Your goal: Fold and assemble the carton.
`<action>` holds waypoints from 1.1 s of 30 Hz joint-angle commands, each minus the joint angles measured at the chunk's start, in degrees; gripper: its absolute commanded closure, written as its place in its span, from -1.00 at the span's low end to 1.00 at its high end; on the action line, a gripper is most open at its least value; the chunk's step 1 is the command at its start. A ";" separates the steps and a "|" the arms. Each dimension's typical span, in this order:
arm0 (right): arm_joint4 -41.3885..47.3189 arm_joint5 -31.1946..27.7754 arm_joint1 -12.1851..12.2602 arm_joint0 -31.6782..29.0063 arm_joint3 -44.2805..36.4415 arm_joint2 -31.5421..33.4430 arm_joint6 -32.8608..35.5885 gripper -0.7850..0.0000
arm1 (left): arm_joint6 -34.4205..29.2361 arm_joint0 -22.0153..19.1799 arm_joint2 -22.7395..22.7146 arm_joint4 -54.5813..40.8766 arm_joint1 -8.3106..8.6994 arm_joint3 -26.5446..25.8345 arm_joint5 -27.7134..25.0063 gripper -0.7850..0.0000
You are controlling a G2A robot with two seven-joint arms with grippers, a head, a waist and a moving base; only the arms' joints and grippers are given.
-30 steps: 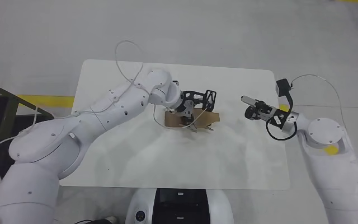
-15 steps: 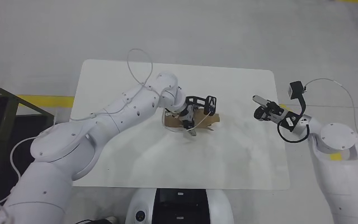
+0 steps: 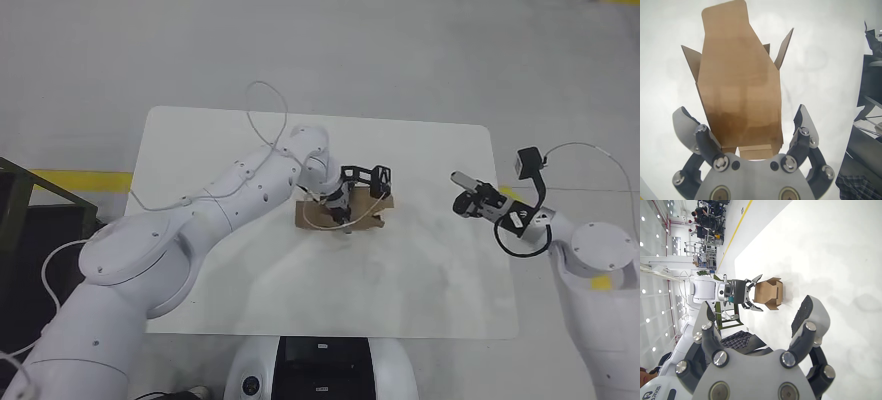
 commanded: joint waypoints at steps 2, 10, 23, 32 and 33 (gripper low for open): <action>-0.24 0.06 0.05 -0.10 -0.12 -0.20 -0.08 -1.00 | 0.20 0.00 -0.20 0.17 -0.75 0.49 -0.13 -1.00; -0.21 0.29 0.20 -0.26 -0.42 -0.31 -0.11 -1.00 | 1.06 -0.66 -1.76 1.08 -1.24 -0.14 0.07 -1.00; -0.49 0.81 0.40 -0.11 -0.52 -0.82 -0.26 -1.00 | -2.29 1.05 -1.52 3.35 -1.39 -1.33 -1.23 -1.00; -0.55 1.16 0.55 -0.56 -1.07 -0.82 -0.79 -1.00 | -5.36 0.94 -0.10 5.11 -2.22 -1.54 0.15 -1.00; -0.54 1.19 0.56 -0.61 -1.19 -0.87 -0.86 -1.00 | -5.44 0.81 -0.01 5.33 -2.23 -1.61 0.24 -1.00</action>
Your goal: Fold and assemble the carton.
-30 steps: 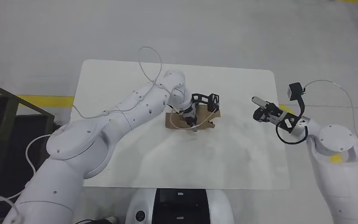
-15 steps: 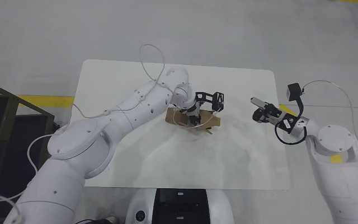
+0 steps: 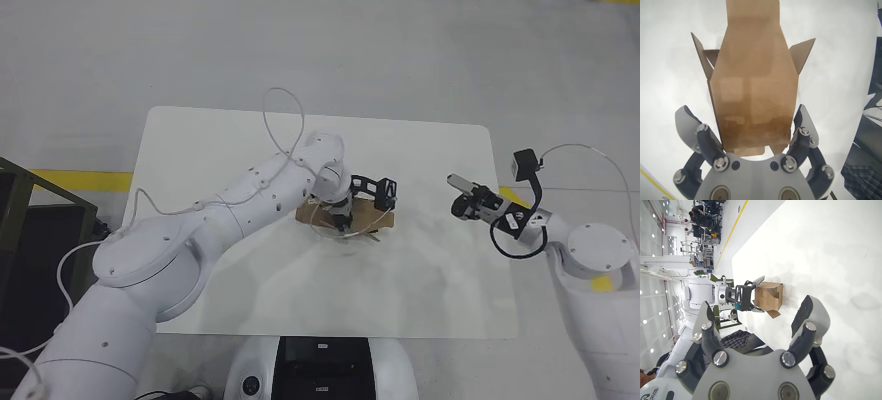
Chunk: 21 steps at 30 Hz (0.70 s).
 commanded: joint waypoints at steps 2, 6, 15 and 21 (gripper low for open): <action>0.03 0.05 0.02 -0.11 -0.29 -0.17 -0.17 -1.00 | -0.55 -0.34 0.13 1.25 -0.02 -0.45 0.56 -1.00; 0.18 -0.03 0.02 -0.06 -0.30 -0.51 -0.39 -1.00 | -0.49 0.00 0.13 1.41 0.07 -0.62 0.50 -1.00; 0.18 0.16 0.10 0.18 -0.25 -0.94 -0.59 -1.00 | 0.70 0.12 0.13 2.30 -0.01 -0.35 -0.69 -1.00; 0.11 0.20 0.15 0.46 -0.39 -1.28 -0.67 -1.00 | 1.21 -0.50 -0.10 2.23 0.23 -0.16 -1.20 -0.84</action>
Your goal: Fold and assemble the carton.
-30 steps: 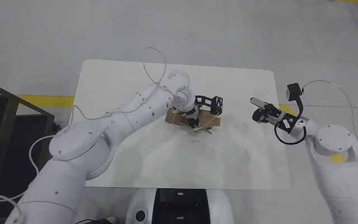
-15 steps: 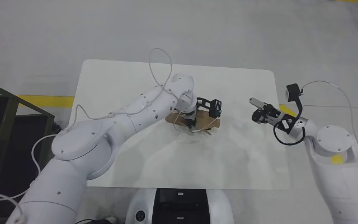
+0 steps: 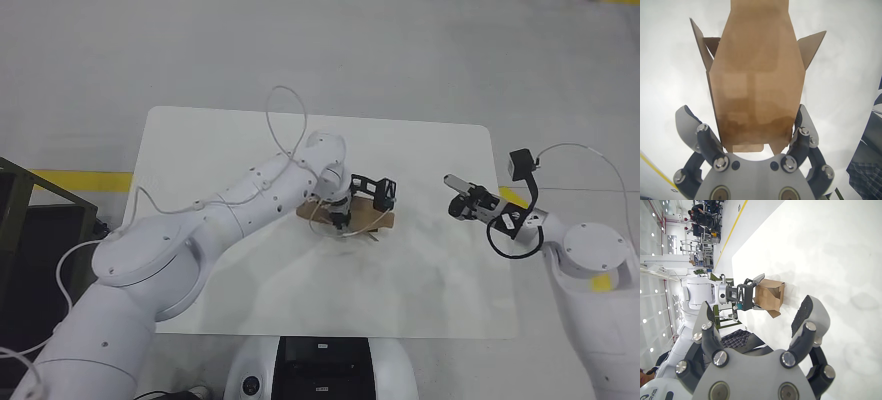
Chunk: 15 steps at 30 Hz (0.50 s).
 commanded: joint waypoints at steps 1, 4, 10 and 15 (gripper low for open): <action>0.12 0.03 -0.02 0.14 -0.08 -0.29 -0.09 -1.00 | 0.21 -0.09 -0.17 -0.09 0.15 0.20 -0.21 -0.80; 0.08 0.11 -0.03 0.44 -0.16 -0.79 -0.05 -1.00 | 0.66 0.00 -0.61 -0.72 0.38 0.58 -0.64 -0.70; 0.05 0.07 -0.05 1.03 -0.02 -1.53 -0.12 -1.00 | 1.57 0.18 -1.03 -0.76 0.88 0.56 -1.56 -0.36; 0.04 0.03 -0.03 1.22 0.02 -1.85 -0.06 -1.00 | 2.10 0.35 -1.63 -0.27 1.29 -0.14 -1.95 -0.22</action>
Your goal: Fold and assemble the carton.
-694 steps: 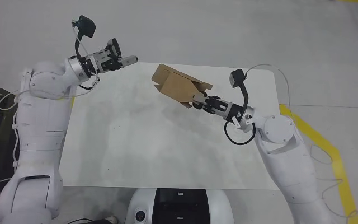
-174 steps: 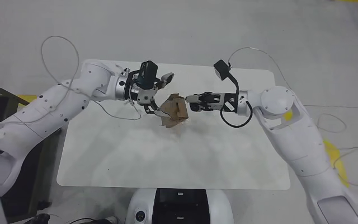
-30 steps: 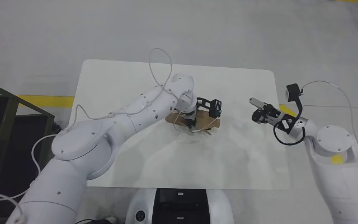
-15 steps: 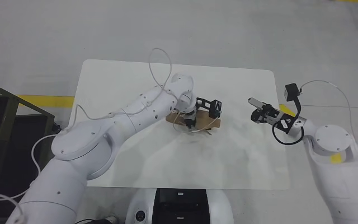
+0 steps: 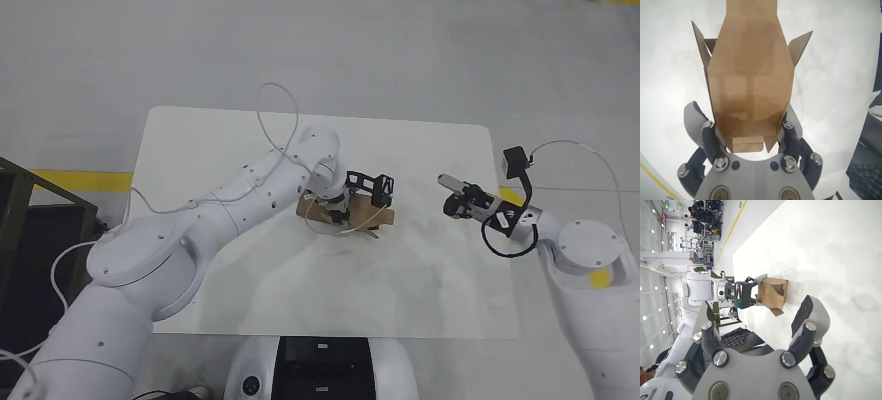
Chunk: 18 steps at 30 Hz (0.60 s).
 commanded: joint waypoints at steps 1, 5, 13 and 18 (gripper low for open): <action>-0.01 -0.02 0.01 0.05 -0.04 -0.13 0.05 -1.00 | 0.15 0.04 -0.39 0.23 0.23 -0.21 -0.11 -0.21; -0.03 0.07 0.02 0.08 -0.24 -0.46 -0.11 -1.00 | 0.99 0.12 -1.38 0.42 0.79 -0.45 -0.43 0.03; 0.06 0.23 -0.07 0.58 -0.34 -1.65 -0.40 -1.00 | 6.22 0.41 -5.05 0.57 2.90 0.05 -2.27 -0.07; 0.25 0.34 -0.15 1.37 0.02 -2.50 -0.35 -1.00 | 9.72 1.22 -7.77 3.68 5.36 -1.02 -4.08 -0.09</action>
